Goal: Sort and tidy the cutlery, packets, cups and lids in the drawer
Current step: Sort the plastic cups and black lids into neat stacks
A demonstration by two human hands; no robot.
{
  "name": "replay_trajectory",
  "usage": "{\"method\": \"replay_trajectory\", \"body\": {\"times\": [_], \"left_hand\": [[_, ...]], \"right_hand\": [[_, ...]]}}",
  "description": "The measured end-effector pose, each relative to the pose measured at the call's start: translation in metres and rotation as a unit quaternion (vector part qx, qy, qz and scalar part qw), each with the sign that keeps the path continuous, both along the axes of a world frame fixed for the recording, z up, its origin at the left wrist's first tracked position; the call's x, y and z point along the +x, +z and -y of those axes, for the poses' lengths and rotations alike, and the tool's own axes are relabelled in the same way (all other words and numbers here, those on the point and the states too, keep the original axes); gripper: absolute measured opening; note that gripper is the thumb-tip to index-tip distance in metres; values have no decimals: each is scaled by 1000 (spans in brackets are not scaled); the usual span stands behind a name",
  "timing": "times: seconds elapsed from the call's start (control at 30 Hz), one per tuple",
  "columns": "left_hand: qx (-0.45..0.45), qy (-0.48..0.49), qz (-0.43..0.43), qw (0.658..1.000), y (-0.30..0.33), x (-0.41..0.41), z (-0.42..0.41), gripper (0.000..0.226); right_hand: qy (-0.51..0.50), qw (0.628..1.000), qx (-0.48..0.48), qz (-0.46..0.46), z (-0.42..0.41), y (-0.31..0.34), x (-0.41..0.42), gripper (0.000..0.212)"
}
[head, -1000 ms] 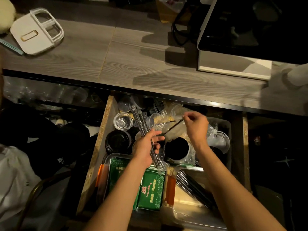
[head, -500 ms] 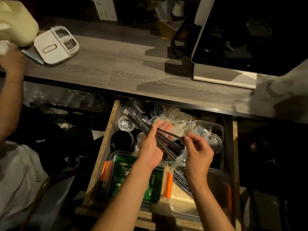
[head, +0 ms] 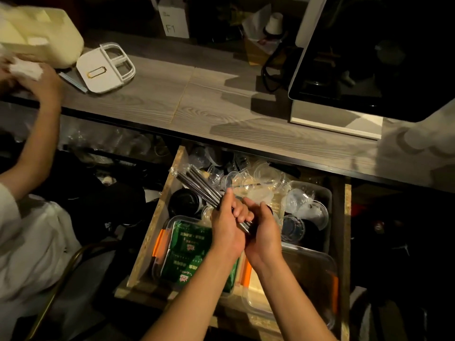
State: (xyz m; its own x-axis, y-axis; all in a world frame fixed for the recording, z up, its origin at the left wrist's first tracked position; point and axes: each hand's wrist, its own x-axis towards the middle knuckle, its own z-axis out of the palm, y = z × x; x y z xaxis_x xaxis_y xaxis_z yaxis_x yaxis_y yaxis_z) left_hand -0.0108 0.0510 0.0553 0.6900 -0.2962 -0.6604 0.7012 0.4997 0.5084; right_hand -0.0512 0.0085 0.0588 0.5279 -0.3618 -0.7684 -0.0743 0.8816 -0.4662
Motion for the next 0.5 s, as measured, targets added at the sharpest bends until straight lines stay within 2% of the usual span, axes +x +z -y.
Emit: {"method": "replay_trajectory", "body": {"times": [0.1, 0.23, 0.37, 0.5], "left_hand": [[37, -8, 6, 999, -13, 11, -21, 41], [105, -67, -29, 992, -32, 34, -46, 35], [191, -152, -20, 969, -55, 59, -55, 31], [240, -150, 17, 959, -83, 81, -51, 27]], "right_hand": [[93, 994, -46, -17, -1, -13, -1, 46], [145, 966, -201, -72, 14, -43, 12, 26], [220, 897, -366, -114, 35, -71, 45, 28], [286, 825, -473, -119, 49, -93, 80, 36]]}}
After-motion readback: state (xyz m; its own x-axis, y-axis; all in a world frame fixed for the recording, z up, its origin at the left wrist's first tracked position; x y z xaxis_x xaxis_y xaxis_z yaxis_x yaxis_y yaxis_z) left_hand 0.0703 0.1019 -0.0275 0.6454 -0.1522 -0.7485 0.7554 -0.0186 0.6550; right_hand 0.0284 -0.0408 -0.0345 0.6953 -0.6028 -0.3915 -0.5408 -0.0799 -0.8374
